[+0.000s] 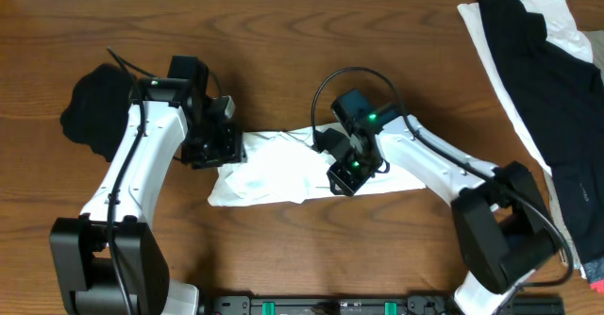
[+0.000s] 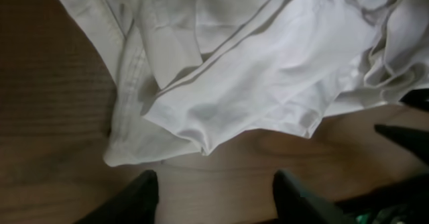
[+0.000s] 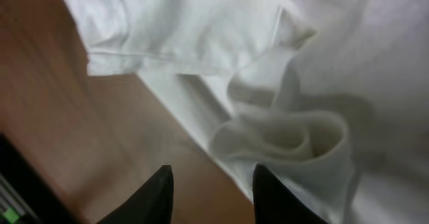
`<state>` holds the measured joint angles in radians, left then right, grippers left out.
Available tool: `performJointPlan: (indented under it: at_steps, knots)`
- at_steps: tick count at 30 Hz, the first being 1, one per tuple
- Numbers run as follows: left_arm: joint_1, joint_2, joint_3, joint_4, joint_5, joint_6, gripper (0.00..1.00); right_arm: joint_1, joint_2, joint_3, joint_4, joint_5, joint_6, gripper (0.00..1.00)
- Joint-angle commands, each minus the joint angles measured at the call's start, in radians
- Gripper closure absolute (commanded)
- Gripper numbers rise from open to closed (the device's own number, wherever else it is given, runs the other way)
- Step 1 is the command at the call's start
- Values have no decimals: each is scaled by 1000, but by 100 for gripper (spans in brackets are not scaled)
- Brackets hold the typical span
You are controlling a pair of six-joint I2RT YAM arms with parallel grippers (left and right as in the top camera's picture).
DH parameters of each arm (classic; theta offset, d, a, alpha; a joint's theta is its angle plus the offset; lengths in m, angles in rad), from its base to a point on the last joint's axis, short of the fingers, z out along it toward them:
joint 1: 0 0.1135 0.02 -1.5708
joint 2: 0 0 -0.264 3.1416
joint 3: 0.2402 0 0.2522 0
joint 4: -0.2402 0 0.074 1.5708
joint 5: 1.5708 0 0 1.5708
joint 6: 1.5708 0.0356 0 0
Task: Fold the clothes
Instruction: 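Move the right gripper leftward over the fold toward the left gripper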
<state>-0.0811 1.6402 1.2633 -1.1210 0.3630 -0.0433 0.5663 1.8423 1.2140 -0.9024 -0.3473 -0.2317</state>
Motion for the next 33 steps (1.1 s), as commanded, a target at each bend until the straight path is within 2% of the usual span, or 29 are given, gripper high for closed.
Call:
performJointPlan:
  at_steps: [1,4,6,7,8,10,23,33]
  knots:
    - [3,-13,-1,-4,2,3,30,2,-127,66,-10,-14,-7,62]
    - [3,-13,-1,-3,2,4,18,-7,-217,76,-7,49,35,59]
    - [3,-10,-1,-3,-15,4,15,-16,-268,76,-11,95,55,50]
    - [3,-5,-1,0,-39,3,15,-22,-289,76,-18,120,63,40]
    - [3,0,-1,1,-54,3,13,-26,-300,76,-25,129,63,36]
    - [4,17,-3,11,-62,4,11,-36,-314,76,-40,134,63,32]
    - [9,245,-11,114,-112,7,7,-47,-311,45,-78,134,63,33]
    - [14,352,-12,156,-154,-19,4,-46,-311,45,-82,134,68,34]
